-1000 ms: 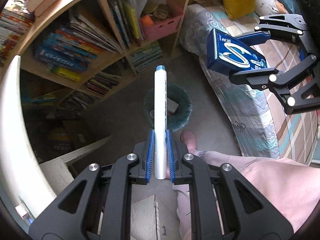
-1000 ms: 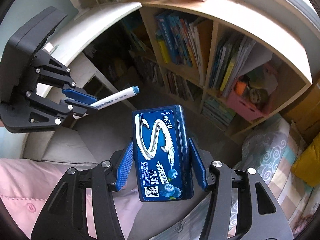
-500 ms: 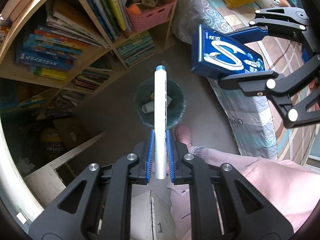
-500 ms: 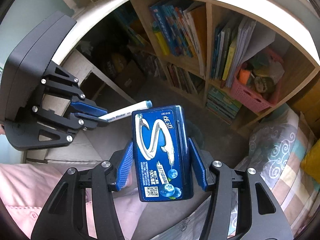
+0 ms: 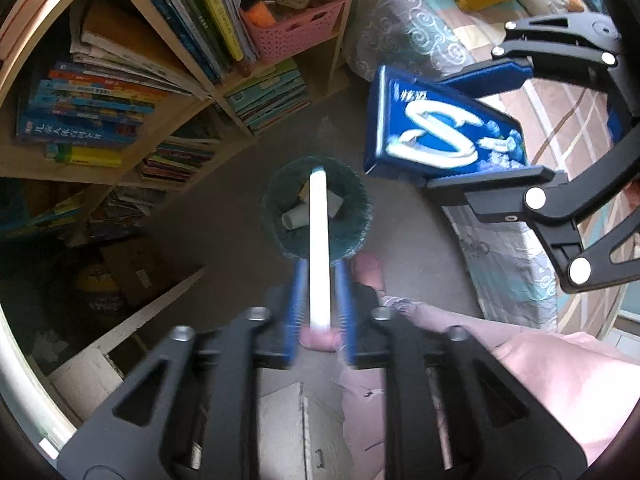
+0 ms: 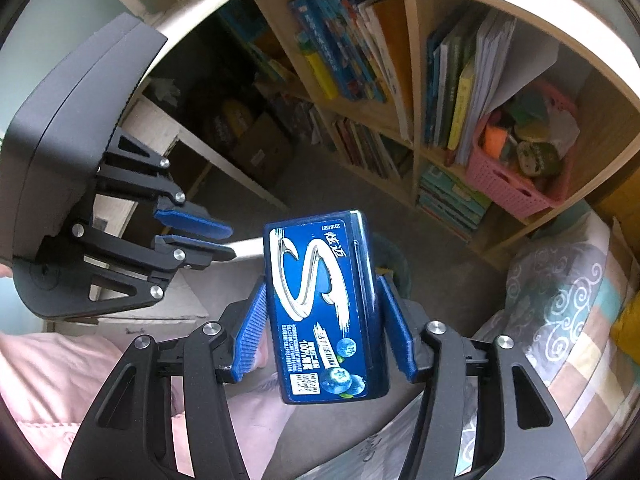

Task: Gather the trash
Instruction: 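Open both tools to drop the marker and gum pack into the bin, then swing both tools back over the table toward the boxes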

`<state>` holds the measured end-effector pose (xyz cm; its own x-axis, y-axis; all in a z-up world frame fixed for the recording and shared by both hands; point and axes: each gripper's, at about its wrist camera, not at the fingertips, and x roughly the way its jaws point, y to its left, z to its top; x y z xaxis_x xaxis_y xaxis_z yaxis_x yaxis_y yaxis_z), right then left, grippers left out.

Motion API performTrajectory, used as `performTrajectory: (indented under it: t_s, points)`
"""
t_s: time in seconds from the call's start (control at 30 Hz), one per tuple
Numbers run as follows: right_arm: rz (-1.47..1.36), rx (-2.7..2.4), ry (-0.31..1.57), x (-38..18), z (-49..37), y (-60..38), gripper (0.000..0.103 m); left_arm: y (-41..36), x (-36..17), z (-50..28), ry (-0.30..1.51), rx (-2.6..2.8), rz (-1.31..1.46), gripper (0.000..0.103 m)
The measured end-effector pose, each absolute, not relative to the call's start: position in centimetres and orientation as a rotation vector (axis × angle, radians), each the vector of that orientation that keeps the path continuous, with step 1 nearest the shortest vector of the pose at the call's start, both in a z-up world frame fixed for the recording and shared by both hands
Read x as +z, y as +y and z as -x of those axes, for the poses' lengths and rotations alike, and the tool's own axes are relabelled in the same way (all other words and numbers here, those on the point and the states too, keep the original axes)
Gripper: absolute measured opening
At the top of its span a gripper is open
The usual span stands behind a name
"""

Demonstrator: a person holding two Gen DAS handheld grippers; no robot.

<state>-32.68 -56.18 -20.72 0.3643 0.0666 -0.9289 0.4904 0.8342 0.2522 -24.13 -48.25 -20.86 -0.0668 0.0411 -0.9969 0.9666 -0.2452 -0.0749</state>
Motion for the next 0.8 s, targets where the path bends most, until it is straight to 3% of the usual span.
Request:
performTrajectory:
  t_s: [0.03, 0.47, 0.8]
  points:
    - [-0.550, -0.302, 1.182, -20.8, 32.7, -56.4, 0.071, -48.3, -21.0, 24.2, 1.155, -1.424, -1.383, 0.056]
    - [-0.577, -0.324, 1.163, -20.2, 33.5, -57.6, 0.072, -48.3, -20.3, 23.2, 1.160, -1.403, -1.357, 0.056]
    - [-0.453, -0.222, 1.127, -16.6, 29.9, -57.0, 0.076, -45.3, -15.8, 19.0, 1.123, -1.321, -1.236, 0.058]
